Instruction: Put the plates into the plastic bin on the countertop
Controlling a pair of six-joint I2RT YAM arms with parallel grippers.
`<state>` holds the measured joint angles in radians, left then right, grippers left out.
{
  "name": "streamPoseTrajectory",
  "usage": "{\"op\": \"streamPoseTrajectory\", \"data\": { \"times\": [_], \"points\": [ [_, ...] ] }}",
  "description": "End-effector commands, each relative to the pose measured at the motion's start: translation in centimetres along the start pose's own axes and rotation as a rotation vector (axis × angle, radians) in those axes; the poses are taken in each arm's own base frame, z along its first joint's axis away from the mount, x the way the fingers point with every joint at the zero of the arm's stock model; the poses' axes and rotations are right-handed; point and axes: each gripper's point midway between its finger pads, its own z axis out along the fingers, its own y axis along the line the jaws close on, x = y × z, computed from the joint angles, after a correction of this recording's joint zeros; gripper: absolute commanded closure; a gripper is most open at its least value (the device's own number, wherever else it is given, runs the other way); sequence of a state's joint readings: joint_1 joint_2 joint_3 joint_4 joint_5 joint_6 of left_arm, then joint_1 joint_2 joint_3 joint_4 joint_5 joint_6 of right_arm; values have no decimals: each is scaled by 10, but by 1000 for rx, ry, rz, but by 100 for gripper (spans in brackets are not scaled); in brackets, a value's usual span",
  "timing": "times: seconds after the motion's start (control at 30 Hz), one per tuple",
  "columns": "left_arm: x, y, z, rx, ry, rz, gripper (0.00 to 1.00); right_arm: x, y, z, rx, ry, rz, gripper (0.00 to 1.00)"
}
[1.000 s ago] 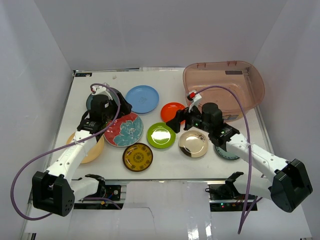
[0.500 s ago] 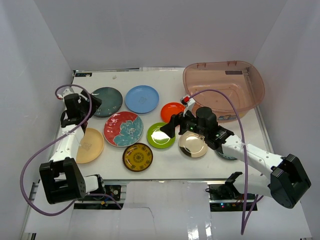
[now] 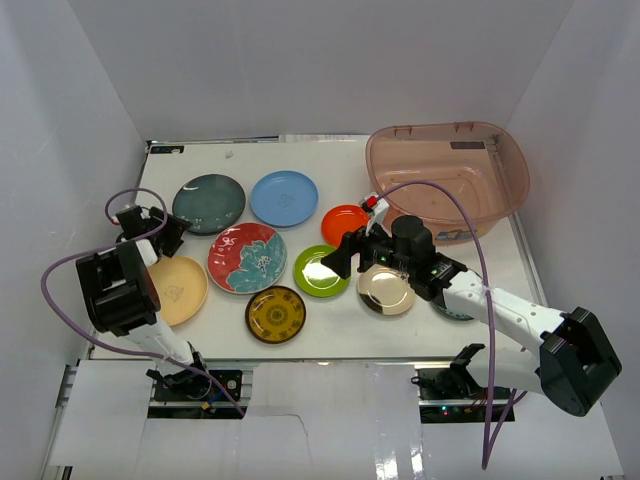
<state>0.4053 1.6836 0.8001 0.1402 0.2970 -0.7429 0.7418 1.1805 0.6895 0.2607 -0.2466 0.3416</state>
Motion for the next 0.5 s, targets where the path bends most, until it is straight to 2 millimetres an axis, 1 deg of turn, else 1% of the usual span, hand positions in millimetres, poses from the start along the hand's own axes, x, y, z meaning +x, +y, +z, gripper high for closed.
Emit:
{"op": "streamPoseTrajectory", "data": {
  "times": [0.0,0.07,0.1,0.13,0.17,0.2,0.23,0.27,0.3,0.4,0.43,0.47],
  "points": [
    [-17,-27,4,140,-33,64,33,-2,3,0,-13,-17,-23,9],
    [-16,-25,12,155,-26,69,35,1,2,0,-8,-8,-23,9],
    [-15,-24,15,162,-20,71,40,1,0,1,-5,-4,-20,10],
    [-14,-25,18,172,-16,74,43,0,1,2,-7,-5,-21,10],
    [-12,-21,23,167,-7,63,45,1,0,3,-6,-1,-16,10],
    [-10,-20,26,169,-3,61,50,1,2,3,-12,1,-16,11],
    [-12,-21,29,180,-12,62,53,-1,2,4,-14,-1,-16,11],
    [-8,-17,33,176,-1,53,57,-1,3,5,-17,0,-13,11],
    [-9,-17,35,178,-1,39,67,-2,4,5,-20,1,-9,11],
    [-9,-20,38,201,0,30,90,-5,4,6,-17,-4,-6,11],
    [-12,-23,37,217,-16,29,100,-5,4,6,-15,-2,-4,11],
    [-15,-25,35,222,-29,27,100,-7,4,8,-15,-2,-4,11]
  ]
}}
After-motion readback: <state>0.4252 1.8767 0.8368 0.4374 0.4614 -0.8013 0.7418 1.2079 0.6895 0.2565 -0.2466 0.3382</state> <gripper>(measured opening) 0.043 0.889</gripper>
